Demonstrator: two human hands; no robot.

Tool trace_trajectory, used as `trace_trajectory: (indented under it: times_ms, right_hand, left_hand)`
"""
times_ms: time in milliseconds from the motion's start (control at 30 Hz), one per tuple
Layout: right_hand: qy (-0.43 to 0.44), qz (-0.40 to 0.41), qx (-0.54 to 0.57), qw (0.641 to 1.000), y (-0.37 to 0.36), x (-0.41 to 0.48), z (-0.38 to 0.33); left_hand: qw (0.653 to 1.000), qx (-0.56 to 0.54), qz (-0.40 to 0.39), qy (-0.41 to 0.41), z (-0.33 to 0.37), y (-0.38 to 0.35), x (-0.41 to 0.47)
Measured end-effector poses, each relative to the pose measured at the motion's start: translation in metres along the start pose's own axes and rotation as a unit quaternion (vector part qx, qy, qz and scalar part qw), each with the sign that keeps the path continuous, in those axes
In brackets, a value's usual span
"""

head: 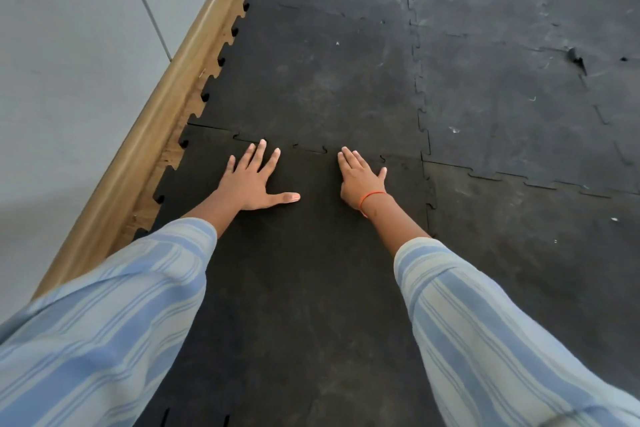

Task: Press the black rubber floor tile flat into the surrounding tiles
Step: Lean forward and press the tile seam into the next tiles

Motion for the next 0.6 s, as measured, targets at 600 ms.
trace_trajectory:
  times_ms: [600]
  right_hand:
    - [-0.006, -0.115, 0.039, 0.993, -0.012, -0.003, -0.055]
  left_hand:
    - [0.996, -0.024, 0.040, 0.078, -0.065, 0.009, -0.004]
Point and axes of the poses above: each hand's wrist, its own x-axis towards the middle knuckle, its own y-axis out of the back of the hand, z = x × y, the point moved 6 cm from there along x, towards the middle knuckle, and after that the axes turned 12 degrees about z, right-handed, at the moved point
